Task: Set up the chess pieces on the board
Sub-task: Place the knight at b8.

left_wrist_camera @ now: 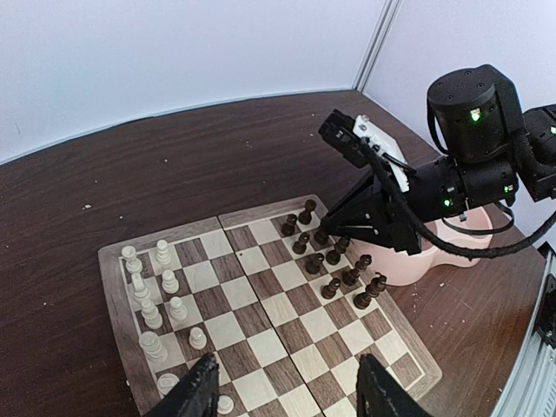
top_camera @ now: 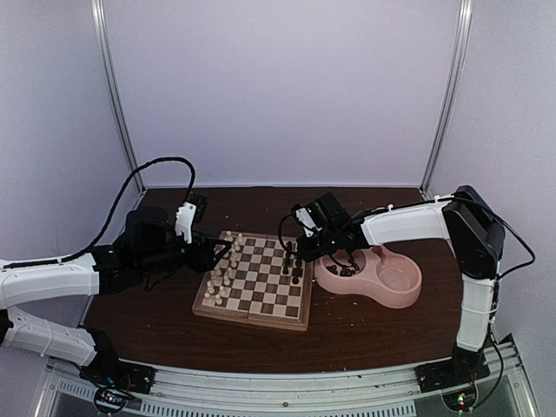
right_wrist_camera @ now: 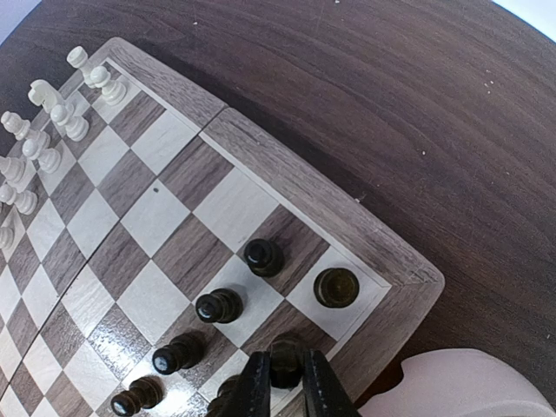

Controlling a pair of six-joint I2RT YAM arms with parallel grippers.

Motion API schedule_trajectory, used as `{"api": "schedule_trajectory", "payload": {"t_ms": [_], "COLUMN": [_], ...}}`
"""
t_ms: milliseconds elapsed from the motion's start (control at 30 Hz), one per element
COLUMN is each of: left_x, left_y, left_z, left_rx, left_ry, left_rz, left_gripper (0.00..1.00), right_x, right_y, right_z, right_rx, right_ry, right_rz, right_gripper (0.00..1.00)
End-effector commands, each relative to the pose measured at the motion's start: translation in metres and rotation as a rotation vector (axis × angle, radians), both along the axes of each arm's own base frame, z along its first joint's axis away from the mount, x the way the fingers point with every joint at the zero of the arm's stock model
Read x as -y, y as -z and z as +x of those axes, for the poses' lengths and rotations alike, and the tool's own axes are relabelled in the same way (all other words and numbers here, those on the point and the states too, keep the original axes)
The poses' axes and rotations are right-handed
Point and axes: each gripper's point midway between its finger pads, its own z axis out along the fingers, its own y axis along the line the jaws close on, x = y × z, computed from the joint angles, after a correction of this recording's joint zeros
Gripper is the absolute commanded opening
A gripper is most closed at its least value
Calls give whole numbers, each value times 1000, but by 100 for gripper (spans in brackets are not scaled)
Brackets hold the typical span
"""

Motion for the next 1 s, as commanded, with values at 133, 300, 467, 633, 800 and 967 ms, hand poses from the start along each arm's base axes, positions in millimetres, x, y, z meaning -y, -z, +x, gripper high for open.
{"api": "schedule_trajectory", "payload": {"t_ms": [133, 300, 467, 633, 800, 967], "left_x": [5, 5, 5, 5, 5, 5], "left_y": [-12, -13, -12, -12, -13, -12], "left_z": [2, 1, 1, 2, 1, 2], "left_rx": [37, 39, 37, 36, 39, 37], "left_ry": [14, 14, 14, 14, 14, 14], "left_rz": [-35, -36, -35, -35, -36, -35], "left_gripper": [54, 55, 55, 55, 55, 55], "right_x": [-2, -2, -2, -2, 0, 0], "right_y": [-18, -20, -23, -26, -38, -43], "right_z": [7, 6, 6, 5, 4, 3], "right_rx": [27, 30, 34, 40, 62, 70], "right_ry": [6, 4, 4, 3, 1, -2], "right_rz": [32, 37, 42, 46, 59, 69], "right_gripper": [20, 22, 23, 23, 25, 26]}}
